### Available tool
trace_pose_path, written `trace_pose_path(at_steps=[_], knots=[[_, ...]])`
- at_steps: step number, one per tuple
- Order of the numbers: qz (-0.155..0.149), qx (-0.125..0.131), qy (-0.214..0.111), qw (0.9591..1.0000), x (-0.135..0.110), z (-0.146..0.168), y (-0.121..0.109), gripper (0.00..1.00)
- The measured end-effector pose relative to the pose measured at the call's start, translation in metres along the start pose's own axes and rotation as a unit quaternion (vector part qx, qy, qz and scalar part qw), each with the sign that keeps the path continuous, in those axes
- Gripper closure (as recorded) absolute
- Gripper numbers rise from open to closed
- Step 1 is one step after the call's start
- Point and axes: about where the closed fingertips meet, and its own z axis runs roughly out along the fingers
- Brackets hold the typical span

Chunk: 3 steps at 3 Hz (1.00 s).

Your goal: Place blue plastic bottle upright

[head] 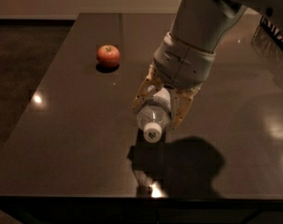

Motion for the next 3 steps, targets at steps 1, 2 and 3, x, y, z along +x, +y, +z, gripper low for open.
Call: trace_pose_path(at_steps=[1, 2, 3], knots=[[0.101, 0.058, -0.047, 0.9921, 0.004, -0.016, -0.015, 1.0], [0.206, 0.104, -0.102, 0.9676, 0.007, -0.026, -0.021, 1.0], [0.318, 0.144, -0.167, 0.9219, 0.006, -0.037, -0.021, 1.0]])
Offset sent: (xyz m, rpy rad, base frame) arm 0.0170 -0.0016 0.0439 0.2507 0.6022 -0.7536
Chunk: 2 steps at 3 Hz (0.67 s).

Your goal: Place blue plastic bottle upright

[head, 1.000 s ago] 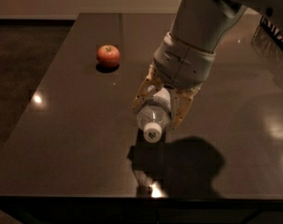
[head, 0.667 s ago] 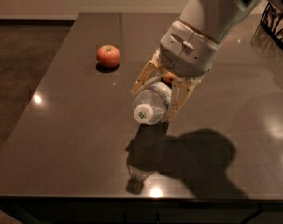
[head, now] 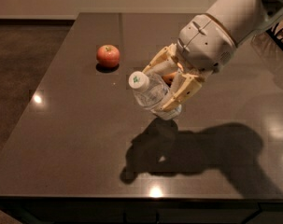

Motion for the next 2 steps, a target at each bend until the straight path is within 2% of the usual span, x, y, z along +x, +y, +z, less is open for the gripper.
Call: trace_pose_path(at_steps=[1, 2], knots=[[0.096, 0.025, -0.053, 0.9936, -0.0037, -0.0085, -0.0023, 1.0], [0.168, 0.037, -0.1, 0.9799, -0.0033, -0.0115, -0.0026, 1.0]])
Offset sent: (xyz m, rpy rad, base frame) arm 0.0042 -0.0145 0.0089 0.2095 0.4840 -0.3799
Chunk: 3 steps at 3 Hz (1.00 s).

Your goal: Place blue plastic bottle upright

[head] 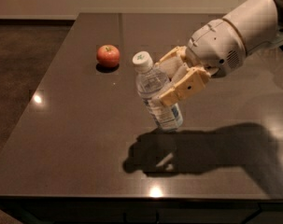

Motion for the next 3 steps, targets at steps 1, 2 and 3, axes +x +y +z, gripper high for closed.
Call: trace_pose_path(at_steps=[1, 2, 3], knots=[[0.05, 0.011, -0.048, 0.9975, 0.0007, 0.003, 0.0008, 1.0], [0.077, 0.022, -0.104, 0.9914, 0.0013, 0.0084, -0.0013, 1.0], [0.07, 0.038, -0.152, 0.9852, -0.0015, 0.0085, -0.0065, 1.0]])
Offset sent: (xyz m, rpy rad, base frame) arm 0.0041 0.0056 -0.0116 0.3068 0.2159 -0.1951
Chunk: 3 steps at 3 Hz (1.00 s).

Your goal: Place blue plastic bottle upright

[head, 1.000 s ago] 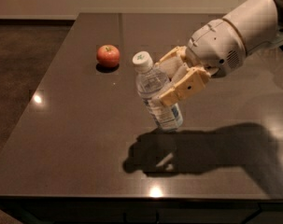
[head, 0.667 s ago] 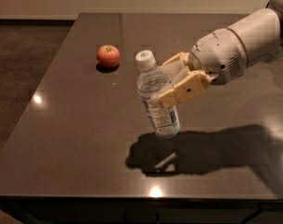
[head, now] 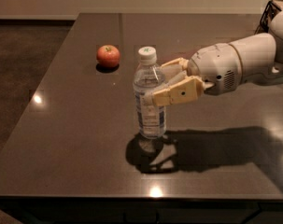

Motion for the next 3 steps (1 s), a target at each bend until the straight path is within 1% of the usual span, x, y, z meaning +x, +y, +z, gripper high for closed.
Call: trace_pose_path(at_steps=[1, 2, 3], knots=[[-0.02, 0.008, -0.032, 0.9993, 0.001, 0.0, -0.007, 1.0], [-0.034, 0.009, -0.043, 0.9984, 0.009, 0.001, -0.015, 1.0], [-0.044, 0.005, -0.045, 0.998, 0.017, 0.004, -0.021, 1.0]])
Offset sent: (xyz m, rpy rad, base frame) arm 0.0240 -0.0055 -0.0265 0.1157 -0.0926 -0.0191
